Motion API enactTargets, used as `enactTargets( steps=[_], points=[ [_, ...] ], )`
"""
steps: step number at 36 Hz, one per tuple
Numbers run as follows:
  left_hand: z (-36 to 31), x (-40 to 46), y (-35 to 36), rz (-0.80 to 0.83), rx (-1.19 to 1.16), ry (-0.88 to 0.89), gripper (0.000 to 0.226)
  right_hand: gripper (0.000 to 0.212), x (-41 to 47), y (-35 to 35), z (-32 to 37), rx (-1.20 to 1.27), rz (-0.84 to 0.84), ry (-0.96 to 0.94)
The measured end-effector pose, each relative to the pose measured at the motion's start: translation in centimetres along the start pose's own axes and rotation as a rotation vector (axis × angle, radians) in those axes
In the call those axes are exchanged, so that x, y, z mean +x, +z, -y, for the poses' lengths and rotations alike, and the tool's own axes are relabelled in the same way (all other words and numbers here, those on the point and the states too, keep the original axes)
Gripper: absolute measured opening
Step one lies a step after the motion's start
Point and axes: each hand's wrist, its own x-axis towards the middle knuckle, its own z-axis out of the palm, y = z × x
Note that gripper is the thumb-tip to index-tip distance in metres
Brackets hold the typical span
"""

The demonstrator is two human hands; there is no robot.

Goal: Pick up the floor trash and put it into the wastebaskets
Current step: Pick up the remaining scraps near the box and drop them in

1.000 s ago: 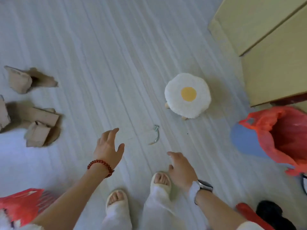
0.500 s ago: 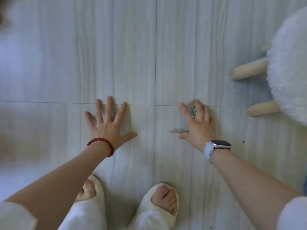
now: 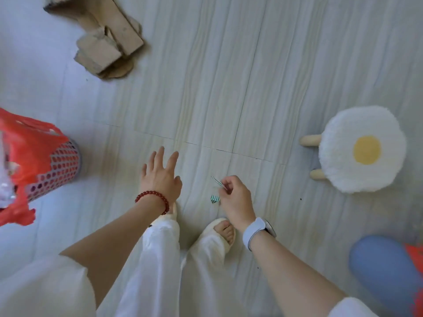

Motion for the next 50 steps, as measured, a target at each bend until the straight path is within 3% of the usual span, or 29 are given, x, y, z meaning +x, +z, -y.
enactTargets(
  steps=[7,13,20,27,34,36,40,42,47,50],
  points=[
    [6.9,-9.3,-12.4,-0.155,-0.135,-0.161,0.061,0.02,-8.1,1.3,13.3,-0.013,0.052,-0.18],
    [16.0,-13.3,-19.7,-0.335,-0.379,-0.299,0.056,0.024,-13.2,7.2,23.8,-0.074,0.147,-0.354],
    [29.9,-14.8,-19.9,-0.243,-0.482,-0.472,0.055,0.026,-14.3,19.8,30.8,-0.197,0.232,-0.426],
    [40.6,-12.1,-17.9,-0.171,-0.439,-0.44,0.056,0.021,-11.6,31.7,31.7,-0.232,0.219,-0.27],
    [44.6,-8.5,-16.2,-0.119,-0.632,-0.505,0.058,0.032,-10.8,36.0,31.7,-0.307,0.439,-0.189],
    [44.9,-7.5,-16.0,-0.114,-0.673,-0.524,0.059,0.032,-10.1,36.1,30.8,-0.335,0.369,-0.175],
    [45.3,-5.5,-15.9,-0.139,-0.681,-0.539,0.063,0.034,-8.2,35.0,29.2,-0.408,0.035,-0.212],
    [45.6,-4.5,-15.9,-0.16,-0.65,-0.505,0.065,0.042,-7.2,34.2,28.7,-0.425,-0.047,-0.226],
    [46.1,-0.7,-16.3,-0.214,-0.49,-0.339,0.069,0.079,-5.0,33.8,27.2,-0.435,0.08,-0.097],
    [45.9,1.8,-16.6,-0.211,-0.426,-0.276,0.07,0.087,-4.6,34.8,25.9,-0.399,0.124,-0.051]
  ],
)
